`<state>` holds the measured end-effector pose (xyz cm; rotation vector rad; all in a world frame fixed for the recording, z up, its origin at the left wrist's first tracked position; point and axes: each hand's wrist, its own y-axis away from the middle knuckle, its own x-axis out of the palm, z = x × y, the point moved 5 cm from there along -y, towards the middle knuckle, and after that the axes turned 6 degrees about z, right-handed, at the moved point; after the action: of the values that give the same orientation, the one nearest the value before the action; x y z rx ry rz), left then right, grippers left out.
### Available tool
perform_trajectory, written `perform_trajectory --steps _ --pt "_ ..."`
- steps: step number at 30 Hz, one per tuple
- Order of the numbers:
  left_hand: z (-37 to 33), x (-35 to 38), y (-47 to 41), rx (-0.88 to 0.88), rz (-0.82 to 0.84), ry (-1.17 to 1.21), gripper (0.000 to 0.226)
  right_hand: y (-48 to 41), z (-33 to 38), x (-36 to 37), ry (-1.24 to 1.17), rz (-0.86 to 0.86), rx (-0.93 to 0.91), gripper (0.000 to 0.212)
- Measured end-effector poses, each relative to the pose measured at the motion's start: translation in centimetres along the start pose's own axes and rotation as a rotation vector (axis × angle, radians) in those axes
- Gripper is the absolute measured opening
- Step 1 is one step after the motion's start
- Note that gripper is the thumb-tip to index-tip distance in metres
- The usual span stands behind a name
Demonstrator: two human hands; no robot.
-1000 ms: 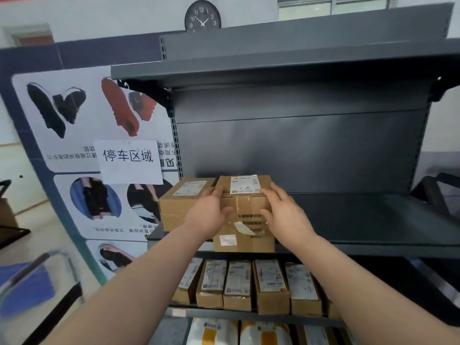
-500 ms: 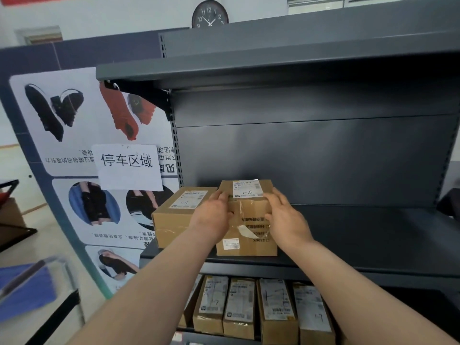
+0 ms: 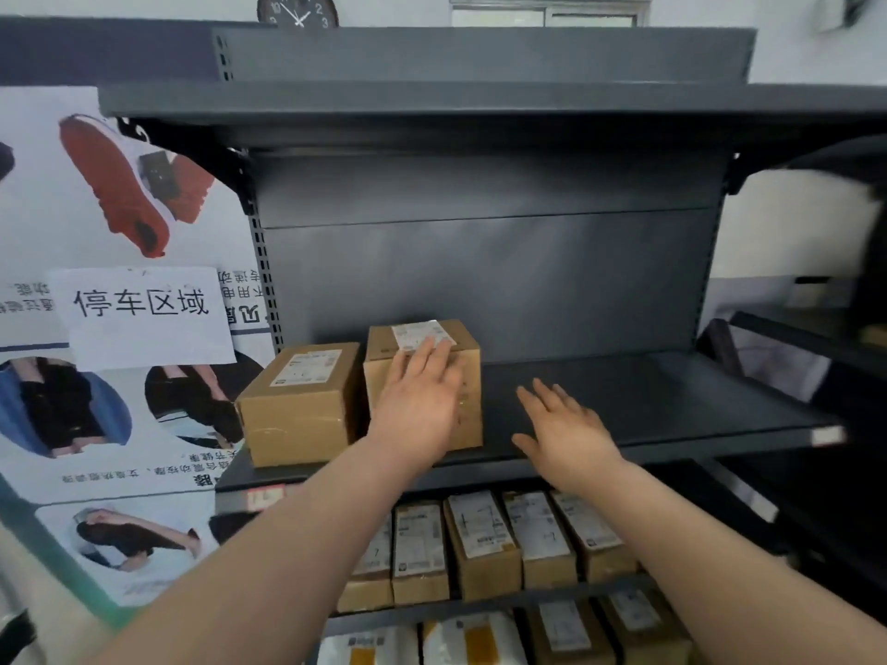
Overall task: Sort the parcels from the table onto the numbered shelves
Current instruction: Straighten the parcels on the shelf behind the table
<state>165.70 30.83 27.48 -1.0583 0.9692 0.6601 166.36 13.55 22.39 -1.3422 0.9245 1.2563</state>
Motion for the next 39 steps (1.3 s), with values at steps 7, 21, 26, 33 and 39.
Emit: perform_trajectory --steps 7,21,26,33,39 --pt "-10.5 1.0 2.4 0.293 0.144 0.009 0.059 11.2 -7.1 2.8 0.043 0.043 0.178 0.054" --pt "-41.1 -3.6 17.6 0.839 0.337 0.168 0.059 49.2 -16.7 0.7 0.004 0.178 0.782 0.057" --pt "-52.7 -9.1 28.7 1.121 0.377 0.236 0.056 67.0 -16.4 -1.0 0.023 0.215 1.035 0.057" --pt "-65.7 -16.8 43.9 1.462 0.366 0.255 0.054 88.1 -13.5 -3.2 -0.024 0.214 1.41 0.057" --pt "-74.7 -23.5 55.8 1.745 0.333 0.243 0.049 103.2 -8.8 -4.9 -0.021 0.117 1.725 0.051"
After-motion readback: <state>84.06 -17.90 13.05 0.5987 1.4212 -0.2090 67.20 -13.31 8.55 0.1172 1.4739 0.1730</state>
